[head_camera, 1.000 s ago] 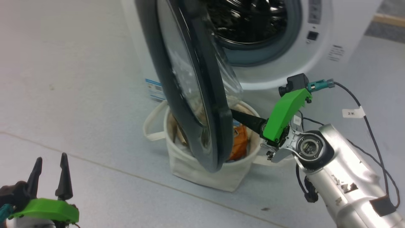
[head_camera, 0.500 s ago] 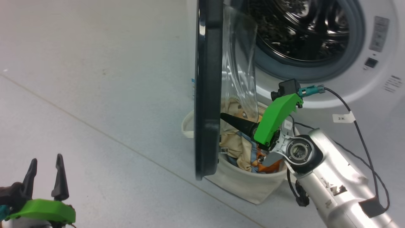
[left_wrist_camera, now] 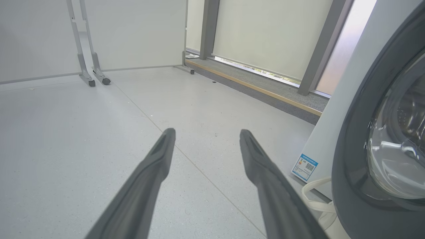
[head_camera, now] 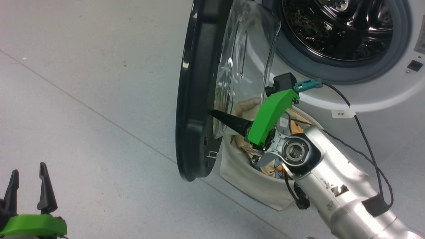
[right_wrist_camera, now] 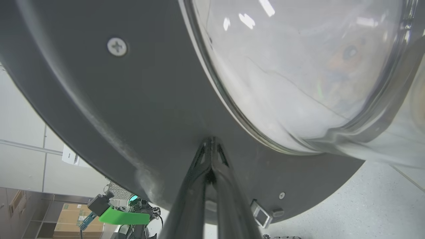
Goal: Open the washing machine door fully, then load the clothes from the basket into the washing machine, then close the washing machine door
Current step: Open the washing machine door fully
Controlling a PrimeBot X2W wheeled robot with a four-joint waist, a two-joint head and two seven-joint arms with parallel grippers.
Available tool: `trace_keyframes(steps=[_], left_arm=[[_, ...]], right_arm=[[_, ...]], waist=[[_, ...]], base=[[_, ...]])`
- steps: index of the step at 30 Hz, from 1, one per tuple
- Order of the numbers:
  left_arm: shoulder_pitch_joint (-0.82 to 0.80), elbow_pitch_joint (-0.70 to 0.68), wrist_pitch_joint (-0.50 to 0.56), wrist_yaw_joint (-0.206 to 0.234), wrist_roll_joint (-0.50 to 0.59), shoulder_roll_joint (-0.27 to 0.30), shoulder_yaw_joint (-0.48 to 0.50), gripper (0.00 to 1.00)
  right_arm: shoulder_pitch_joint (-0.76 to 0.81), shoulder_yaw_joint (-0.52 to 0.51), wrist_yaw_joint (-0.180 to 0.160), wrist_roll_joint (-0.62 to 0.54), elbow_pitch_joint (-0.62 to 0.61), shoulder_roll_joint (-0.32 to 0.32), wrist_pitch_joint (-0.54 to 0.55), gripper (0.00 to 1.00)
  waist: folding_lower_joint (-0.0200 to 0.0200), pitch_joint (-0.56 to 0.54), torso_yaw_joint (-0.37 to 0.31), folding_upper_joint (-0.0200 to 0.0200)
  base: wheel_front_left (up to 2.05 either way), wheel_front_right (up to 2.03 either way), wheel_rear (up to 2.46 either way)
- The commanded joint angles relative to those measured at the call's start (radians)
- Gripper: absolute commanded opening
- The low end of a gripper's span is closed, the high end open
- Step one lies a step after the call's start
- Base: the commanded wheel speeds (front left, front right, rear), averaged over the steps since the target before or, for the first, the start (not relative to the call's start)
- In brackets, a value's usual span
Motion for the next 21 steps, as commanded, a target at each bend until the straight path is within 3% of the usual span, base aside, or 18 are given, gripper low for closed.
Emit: trace_keyframes(steps=[1,6,7,8,9,10,14,21], left_arm=[[-0.018,-0.041,-0.012,0.002,0.000,0.021,0.037,1.00],[-0.025,-0.033,-0.012,-0.002,0.009,0.018,0.023,1.00],[-0.027,-0.029,-0.012,-0.003,0.011,0.019,0.019,1.00],[-0.029,-0.025,-0.012,-0.003,0.013,0.021,0.014,1.00],[-0.029,-0.025,-0.012,-0.003,0.013,0.021,0.014,1.00],[-0.031,-0.021,-0.012,-0.004,0.015,0.023,0.010,1.00],[-0.037,-0.007,-0.012,-0.005,0.021,0.032,-0.011,1.00],[-0.025,-0.006,-0.012,-0.007,0.010,0.038,-0.022,1.00]], right_arm=[[-0.045,0.010,0.008,0.011,-0.028,0.033,-0.025,0.00],[-0.026,0.018,0.008,-0.003,-0.036,-0.003,-0.104,0.00],[-0.015,0.016,0.008,-0.015,-0.043,-0.017,-0.135,0.06],[-0.002,0.017,0.008,-0.036,-0.049,-0.035,-0.169,0.56],[-0.002,0.017,0.008,-0.036,-0.049,-0.035,-0.169,0.56],[0.013,0.020,0.008,-0.061,-0.055,-0.055,-0.206,1.00],[0.097,0.011,0.008,-0.157,-0.069,-0.130,-0.371,1.00],[0.246,-0.010,0.008,-0.431,-0.092,-0.244,-0.685,1.00]], waist=[[0.0000,0.000,0.000,-0.0001],[0.0000,-0.017,-0.010,-0.0001],[0.0000,-0.023,-0.013,-0.0001],[0.0000,-0.030,-0.017,-0.0001],[0.0000,-0.030,-0.017,-0.0001],[0.0000,-0.036,-0.021,-0.0001],[0.0000,-0.069,-0.038,-0.0001],[0.0000,-0.098,-0.097,-0.0001]], base=[[0.00,0.00,0.00],[0.00,0.00,0.00],[0.00,0.00,0.00],[0.00,0.00,0.00],[0.00,0.00,0.00],[0.00,0.00,0.00],[0.00,0.00,0.00],[0.00,0.00,0.00]])
